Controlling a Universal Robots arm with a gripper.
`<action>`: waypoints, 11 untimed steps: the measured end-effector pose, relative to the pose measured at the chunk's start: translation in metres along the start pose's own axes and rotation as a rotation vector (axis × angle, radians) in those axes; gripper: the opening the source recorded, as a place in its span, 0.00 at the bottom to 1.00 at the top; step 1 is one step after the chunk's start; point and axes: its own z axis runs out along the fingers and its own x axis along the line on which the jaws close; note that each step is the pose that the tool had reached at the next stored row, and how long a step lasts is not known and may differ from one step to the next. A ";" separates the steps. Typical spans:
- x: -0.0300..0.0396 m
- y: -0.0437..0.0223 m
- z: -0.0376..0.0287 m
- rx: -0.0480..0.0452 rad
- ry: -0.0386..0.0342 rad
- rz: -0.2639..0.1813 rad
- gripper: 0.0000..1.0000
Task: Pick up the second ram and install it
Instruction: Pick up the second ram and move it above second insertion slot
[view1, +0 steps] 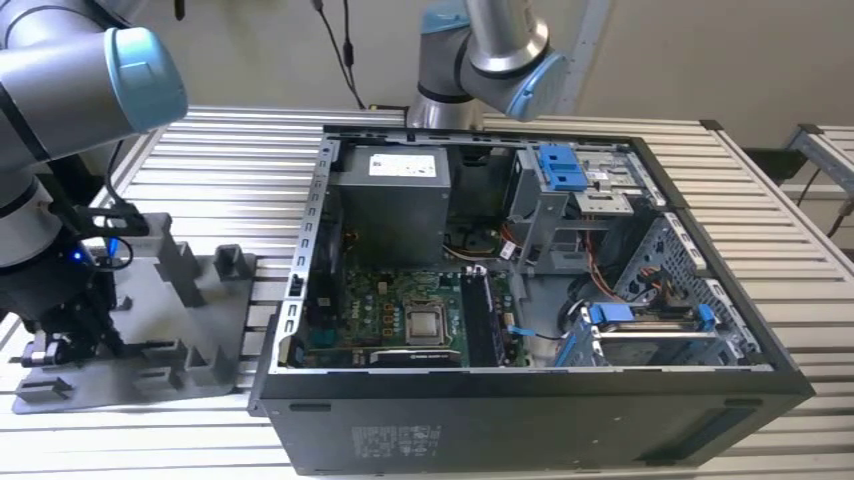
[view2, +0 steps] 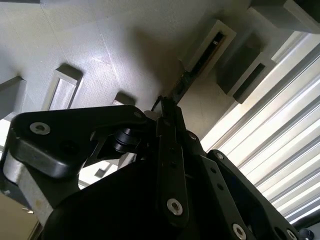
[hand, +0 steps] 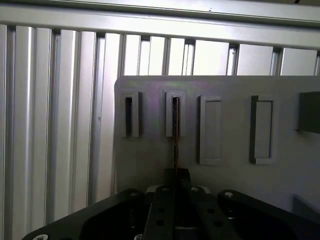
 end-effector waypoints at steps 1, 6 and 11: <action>0.0000 0.0000 0.0000 0.0000 0.0000 0.000 0.14; 0.0000 0.0002 -0.0114 0.0000 0.0000 0.000 0.14; 0.0000 0.0004 -0.0204 0.0000 0.0000 0.000 0.14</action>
